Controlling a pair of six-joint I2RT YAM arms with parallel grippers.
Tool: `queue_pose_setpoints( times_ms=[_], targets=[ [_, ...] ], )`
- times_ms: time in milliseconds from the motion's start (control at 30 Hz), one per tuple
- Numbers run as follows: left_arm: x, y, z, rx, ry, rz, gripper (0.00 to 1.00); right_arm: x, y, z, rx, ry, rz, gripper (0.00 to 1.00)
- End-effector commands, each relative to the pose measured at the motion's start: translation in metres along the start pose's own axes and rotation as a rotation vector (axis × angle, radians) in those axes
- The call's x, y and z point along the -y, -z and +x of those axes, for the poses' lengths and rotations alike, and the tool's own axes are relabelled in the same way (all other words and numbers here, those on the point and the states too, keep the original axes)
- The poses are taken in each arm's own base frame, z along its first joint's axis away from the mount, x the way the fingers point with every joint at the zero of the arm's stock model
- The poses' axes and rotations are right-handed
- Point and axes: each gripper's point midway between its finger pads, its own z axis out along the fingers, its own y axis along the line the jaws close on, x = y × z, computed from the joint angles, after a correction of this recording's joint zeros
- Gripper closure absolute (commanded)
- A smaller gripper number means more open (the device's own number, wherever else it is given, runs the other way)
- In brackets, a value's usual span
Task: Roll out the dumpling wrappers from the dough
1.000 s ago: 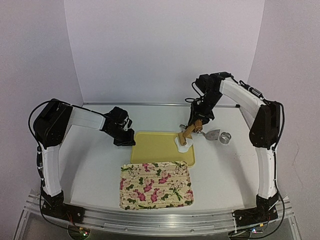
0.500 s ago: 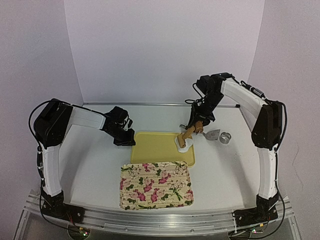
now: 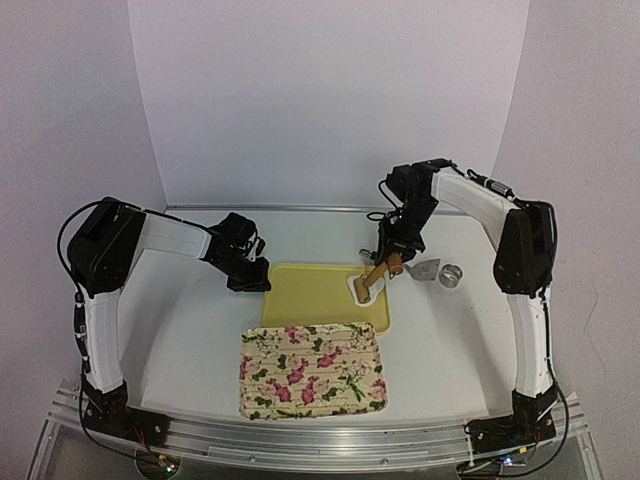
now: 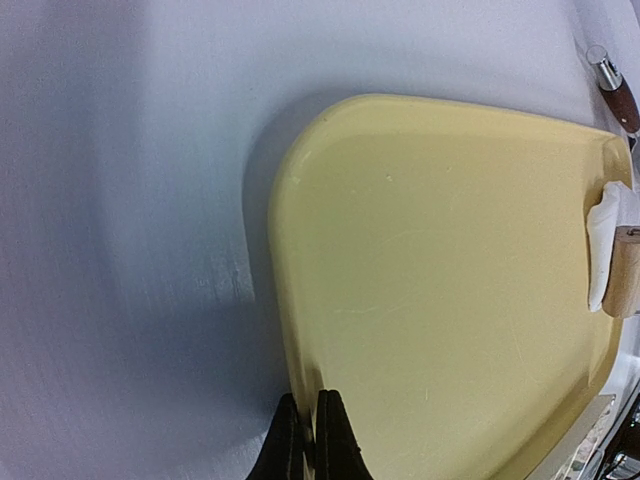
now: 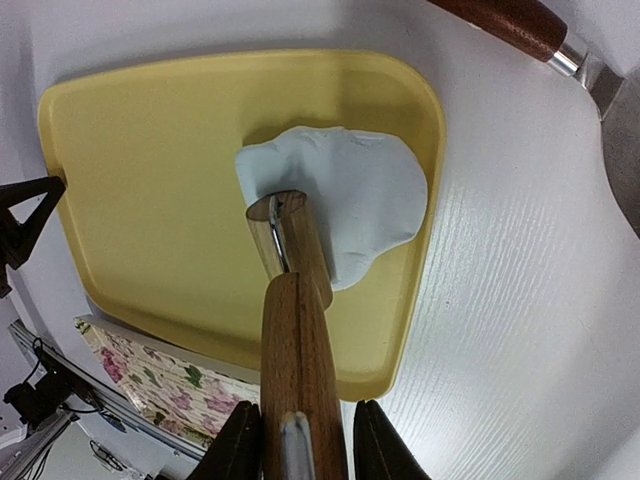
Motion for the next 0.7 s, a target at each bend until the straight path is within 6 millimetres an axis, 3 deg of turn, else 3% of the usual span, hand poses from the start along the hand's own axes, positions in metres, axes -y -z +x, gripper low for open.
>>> queue_pose_setpoints(
  times_ms=[0,133,400,667],
  targets=[
    [-0.021,-0.004,0.022,-0.076,-0.011,-0.067,1.00,0.038,-0.025,0.004,-0.040,-0.047,0.147,1.00],
    [-0.022,-0.004,0.022,-0.075,-0.010,-0.068,1.00,0.052,-0.033,0.005,-0.062,-0.059,0.169,1.00],
    [-0.021,-0.005,0.025,-0.081,-0.009,-0.058,1.00,0.034,-0.065,-0.007,-0.072,-0.071,0.018,1.00],
    [-0.021,-0.006,0.027,-0.089,-0.010,-0.057,1.00,0.050,-0.087,-0.006,-0.093,-0.086,0.067,1.00]
  ],
)
